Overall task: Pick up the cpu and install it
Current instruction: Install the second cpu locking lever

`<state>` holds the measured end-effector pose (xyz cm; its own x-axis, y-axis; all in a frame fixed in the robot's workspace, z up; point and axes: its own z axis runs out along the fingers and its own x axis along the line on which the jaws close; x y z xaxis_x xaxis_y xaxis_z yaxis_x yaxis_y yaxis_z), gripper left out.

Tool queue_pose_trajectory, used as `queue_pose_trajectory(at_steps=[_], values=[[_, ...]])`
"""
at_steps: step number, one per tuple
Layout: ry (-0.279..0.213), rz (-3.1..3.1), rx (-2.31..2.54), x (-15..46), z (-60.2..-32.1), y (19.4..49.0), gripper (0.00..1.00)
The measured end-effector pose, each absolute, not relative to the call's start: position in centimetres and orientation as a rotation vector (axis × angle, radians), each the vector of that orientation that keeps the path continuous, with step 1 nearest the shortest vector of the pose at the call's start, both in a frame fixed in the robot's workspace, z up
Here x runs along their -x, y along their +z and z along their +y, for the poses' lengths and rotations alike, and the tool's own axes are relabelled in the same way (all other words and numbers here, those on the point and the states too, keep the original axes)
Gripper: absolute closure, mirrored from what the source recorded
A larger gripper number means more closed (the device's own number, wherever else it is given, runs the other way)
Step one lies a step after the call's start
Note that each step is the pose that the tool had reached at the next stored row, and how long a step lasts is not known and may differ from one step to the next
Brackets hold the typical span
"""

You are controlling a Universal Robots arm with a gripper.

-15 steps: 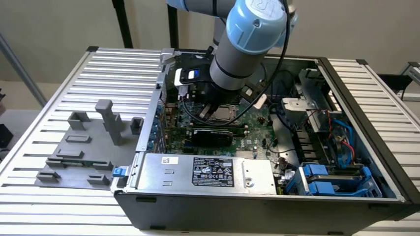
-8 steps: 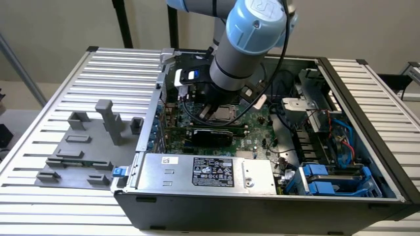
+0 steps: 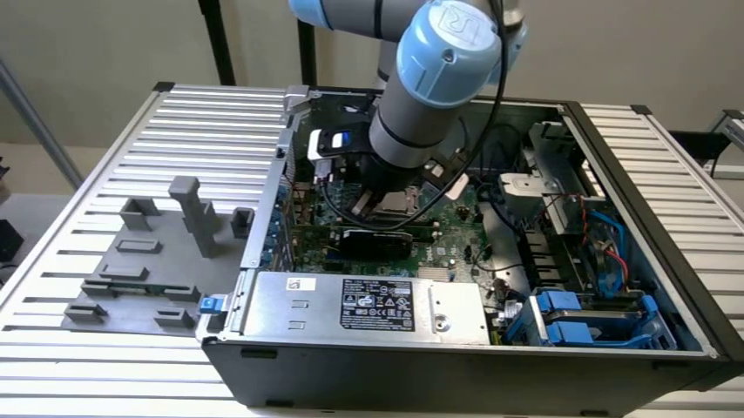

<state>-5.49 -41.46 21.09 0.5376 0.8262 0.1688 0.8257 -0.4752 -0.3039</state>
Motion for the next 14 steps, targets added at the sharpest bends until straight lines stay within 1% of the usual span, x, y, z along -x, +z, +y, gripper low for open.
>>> queue_pose_trajectory(at_steps=[14], values=[[-0.005, -1.364, 2.433, 5.83, -40.86, 20.29, 0.89]])
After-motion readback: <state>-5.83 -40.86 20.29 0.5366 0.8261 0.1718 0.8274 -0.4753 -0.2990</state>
